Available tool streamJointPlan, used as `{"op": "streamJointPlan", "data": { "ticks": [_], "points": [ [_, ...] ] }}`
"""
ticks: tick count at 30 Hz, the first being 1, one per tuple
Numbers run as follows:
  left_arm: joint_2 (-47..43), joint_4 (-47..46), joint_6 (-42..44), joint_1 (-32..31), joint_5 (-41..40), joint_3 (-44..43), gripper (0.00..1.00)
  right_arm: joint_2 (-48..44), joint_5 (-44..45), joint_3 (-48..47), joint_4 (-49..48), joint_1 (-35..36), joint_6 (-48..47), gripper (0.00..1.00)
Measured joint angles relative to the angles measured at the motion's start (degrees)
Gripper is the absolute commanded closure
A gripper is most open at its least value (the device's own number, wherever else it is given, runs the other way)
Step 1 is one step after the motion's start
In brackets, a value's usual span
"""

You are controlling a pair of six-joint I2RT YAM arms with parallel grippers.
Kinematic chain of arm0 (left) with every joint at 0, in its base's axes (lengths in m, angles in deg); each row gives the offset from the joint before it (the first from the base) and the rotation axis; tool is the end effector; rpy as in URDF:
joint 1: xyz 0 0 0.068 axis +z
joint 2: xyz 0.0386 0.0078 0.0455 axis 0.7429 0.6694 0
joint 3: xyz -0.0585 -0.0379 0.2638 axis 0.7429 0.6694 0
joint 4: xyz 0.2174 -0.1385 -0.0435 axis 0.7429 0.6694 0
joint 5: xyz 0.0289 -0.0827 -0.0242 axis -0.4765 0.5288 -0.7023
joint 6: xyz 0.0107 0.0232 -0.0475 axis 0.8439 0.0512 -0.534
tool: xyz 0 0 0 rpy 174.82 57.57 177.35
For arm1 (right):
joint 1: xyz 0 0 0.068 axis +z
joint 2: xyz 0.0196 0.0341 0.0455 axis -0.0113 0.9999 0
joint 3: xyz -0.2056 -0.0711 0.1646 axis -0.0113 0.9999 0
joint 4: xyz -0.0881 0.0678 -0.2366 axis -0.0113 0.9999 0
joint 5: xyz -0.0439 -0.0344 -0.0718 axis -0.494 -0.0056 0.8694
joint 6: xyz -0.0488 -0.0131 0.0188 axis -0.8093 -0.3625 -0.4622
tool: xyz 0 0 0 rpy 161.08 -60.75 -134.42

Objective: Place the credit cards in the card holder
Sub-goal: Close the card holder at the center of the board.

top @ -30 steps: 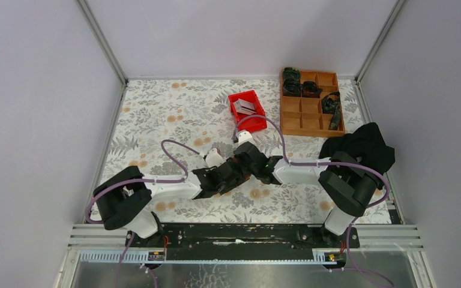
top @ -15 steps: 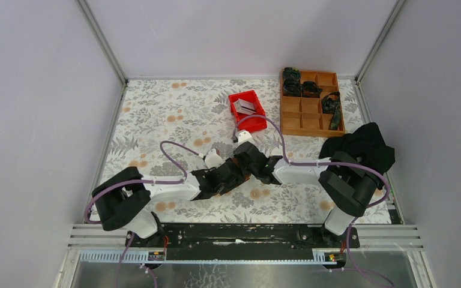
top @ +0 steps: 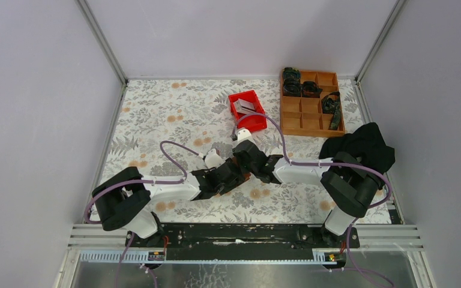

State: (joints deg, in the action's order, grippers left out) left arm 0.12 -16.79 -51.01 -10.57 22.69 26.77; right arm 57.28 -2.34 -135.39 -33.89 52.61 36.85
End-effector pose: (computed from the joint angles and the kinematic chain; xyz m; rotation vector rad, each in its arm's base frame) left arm 0.1518 -0.2265 0.1374 -0.6418 2.4935 -0.6063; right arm 0.2153 0.2697 0.1750 -0.5577 2.1469 0.3061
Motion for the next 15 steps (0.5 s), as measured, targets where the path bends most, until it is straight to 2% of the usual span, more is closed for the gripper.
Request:
{"op": "streamJointPlan", "data": {
  "ticks": [15],
  "points": [
    [0.02, 0.07, -0.63, -0.55, -0.92, 0.02, 0.3, 0.0, -0.55, -0.02, 1.36, 0.0, 0.02, 0.76]
  ]
}}
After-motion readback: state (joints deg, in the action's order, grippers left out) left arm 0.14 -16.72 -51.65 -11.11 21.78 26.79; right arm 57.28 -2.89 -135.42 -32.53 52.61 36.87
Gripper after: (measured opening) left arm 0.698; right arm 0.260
